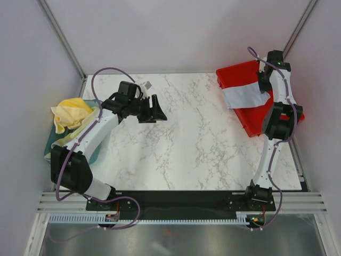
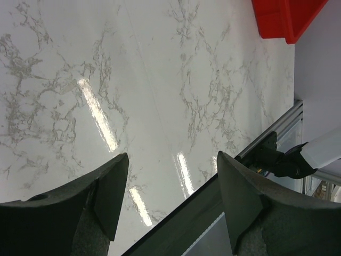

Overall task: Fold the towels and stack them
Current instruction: Neatly place the folded towel into the bin

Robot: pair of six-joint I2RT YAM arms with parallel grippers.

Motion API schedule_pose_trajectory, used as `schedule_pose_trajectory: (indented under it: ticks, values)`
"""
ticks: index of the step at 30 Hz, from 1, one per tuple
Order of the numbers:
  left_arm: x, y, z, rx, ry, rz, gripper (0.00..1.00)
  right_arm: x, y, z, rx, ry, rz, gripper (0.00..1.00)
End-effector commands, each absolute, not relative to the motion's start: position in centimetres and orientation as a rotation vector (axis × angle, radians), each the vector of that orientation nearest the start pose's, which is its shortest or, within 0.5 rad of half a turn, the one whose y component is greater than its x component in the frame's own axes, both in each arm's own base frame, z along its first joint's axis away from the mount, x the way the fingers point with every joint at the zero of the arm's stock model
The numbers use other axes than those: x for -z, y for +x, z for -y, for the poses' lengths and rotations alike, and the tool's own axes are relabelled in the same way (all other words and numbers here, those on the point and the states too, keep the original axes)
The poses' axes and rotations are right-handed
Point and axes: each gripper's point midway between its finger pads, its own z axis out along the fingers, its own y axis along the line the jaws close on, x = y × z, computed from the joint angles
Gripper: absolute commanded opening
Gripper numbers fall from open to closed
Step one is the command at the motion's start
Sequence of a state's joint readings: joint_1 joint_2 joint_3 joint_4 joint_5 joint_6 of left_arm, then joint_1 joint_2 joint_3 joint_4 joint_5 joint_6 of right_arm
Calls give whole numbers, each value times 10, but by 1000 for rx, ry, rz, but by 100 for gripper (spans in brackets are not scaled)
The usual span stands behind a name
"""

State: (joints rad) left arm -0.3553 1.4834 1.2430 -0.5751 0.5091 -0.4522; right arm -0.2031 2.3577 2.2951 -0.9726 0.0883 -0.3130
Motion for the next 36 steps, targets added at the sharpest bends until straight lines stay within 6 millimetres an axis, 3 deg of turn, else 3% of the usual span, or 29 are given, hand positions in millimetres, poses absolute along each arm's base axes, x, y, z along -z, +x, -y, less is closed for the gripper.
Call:
schedule_pose_trajectory:
  ticks: [1, 15, 19, 20, 21, 26, 29, 31, 34, 36]
  values:
    - [-211, 317, 232, 1025, 190, -2427, 75, -135, 547, 161, 381, -108, -2534, 0]
    - [-220, 312, 236, 1075, 212, -2410, 75, -117, 569, 163, 349, -157, -2490, 0]
    - [-219, 311, 237, 1076, 219, -2410, 75, -119, 575, 178, 446, -72, -2463, 25]
    - [-218, 311, 236, 1076, 217, -2413, 75, -122, 576, 178, 448, -64, -2452, 38]
    - [-219, 311, 236, 1079, 219, -2410, 75, -127, 577, 178, 449, -51, -2438, 44]
    - [-223, 309, 233, 1059, 218, -2396, 75, -169, 574, 185, 497, 101, -2339, 57]
    - [-221, 311, 228, 1018, 202, -2392, 75, -199, 572, 170, 446, 192, -2264, 61]
    - [-222, 312, 228, 1011, 190, -2385, 75, -203, 576, 150, 404, 192, -2243, 62]
    - [-226, 313, 228, 1015, 180, -2371, 75, -193, 571, 126, 341, 213, -2265, 58]
    - [-229, 314, 227, 1010, 173, -2361, 74, -182, 567, 115, 260, 251, -2290, 43]
